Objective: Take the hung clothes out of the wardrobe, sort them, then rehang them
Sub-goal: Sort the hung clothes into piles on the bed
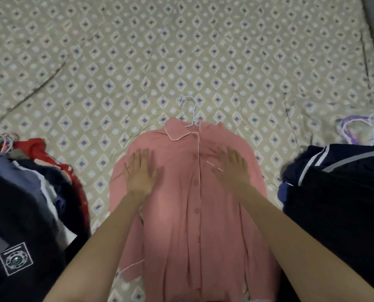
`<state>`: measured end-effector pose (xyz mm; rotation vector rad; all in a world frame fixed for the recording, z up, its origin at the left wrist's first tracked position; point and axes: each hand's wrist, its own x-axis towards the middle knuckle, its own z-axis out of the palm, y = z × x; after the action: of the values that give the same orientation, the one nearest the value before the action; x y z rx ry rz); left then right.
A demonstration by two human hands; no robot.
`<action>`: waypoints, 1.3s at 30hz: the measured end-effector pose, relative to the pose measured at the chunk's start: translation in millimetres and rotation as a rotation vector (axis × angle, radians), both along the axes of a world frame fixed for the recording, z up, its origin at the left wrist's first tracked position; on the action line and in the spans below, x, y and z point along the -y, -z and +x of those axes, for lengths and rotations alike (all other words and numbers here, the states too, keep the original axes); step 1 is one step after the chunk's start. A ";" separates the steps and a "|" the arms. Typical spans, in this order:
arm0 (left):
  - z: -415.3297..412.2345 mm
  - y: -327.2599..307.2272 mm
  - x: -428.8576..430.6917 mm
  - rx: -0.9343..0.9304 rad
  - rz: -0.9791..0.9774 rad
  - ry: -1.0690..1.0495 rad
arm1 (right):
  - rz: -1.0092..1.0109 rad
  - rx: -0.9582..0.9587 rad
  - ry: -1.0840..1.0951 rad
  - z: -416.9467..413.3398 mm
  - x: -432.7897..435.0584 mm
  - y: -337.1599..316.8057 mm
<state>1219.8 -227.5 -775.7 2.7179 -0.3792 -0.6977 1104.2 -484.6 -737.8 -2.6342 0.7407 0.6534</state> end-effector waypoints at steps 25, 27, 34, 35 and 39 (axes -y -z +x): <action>46.2 43.7 15.4 0.168 -0.187 0.058 | 0.008 0.371 0.031 23.4 39.7 78.0; 29.1 16.2 3.3 0.122 -0.210 0.114 | 0.043 0.353 0.002 6.3 27.8 56.0; -20.9 -86.9 -42.9 0.100 -0.261 0.154 | 0.142 0.337 0.007 -37.3 -11.0 -46.9; -27.0 -99.1 -49.5 0.099 -0.253 0.150 | 0.150 0.337 0.023 -43.3 -16.4 -61.7; -56.8 -143.8 -75.6 0.111 -0.238 0.128 | 0.163 0.396 0.060 -66.6 -37.8 -120.1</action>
<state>1162.9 -152.0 -631.9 2.5281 -0.6249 -0.4984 1037.6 -446.7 -617.7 -2.4683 0.6146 0.1563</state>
